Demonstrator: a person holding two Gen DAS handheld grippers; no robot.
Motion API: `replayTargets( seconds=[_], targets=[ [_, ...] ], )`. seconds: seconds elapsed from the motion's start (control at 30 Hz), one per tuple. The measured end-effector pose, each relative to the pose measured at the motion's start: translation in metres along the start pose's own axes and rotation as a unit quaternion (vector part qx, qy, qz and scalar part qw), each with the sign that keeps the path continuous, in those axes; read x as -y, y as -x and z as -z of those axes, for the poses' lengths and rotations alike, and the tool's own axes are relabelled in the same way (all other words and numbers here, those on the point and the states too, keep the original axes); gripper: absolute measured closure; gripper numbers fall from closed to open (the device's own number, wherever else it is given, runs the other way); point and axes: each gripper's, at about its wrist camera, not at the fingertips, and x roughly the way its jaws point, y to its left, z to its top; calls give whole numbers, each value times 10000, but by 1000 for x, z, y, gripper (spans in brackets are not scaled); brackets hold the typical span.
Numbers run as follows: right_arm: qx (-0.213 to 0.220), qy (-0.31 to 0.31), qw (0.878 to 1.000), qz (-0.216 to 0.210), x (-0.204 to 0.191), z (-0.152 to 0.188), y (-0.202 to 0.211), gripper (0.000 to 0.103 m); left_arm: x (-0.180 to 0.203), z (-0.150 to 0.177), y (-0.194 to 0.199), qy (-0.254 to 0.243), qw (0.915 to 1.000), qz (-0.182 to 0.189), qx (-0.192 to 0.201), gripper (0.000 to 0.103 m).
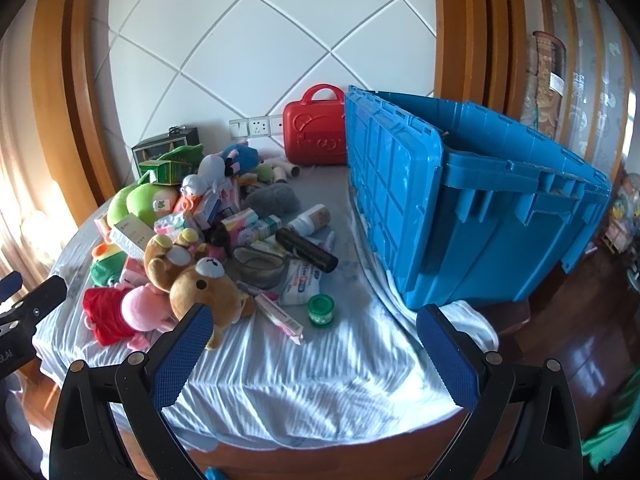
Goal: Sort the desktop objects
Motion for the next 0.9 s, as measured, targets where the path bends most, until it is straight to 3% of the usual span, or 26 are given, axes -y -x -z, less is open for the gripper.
replayTargets(
  seconds=[0.3,0.47,0.7,0.9],
  targets=[
    [-162,78,9994,-298,-13,4,-18,0,-39,13,-5,243,9993,-231,-166,0],
    [-530,100,9972,-519,-33,13,-49,0,-81,23,-17,374,9974,-525,-333,0],
    [-973,222,9932,-595,-68,23,-91,0,-126,34,-63,149,9951,-661,-727,0],
    [-1337,272,9894,-490,-97,25,-124,0,-157,38,-114,-2,9922,-441,-1164,0]
  ],
)
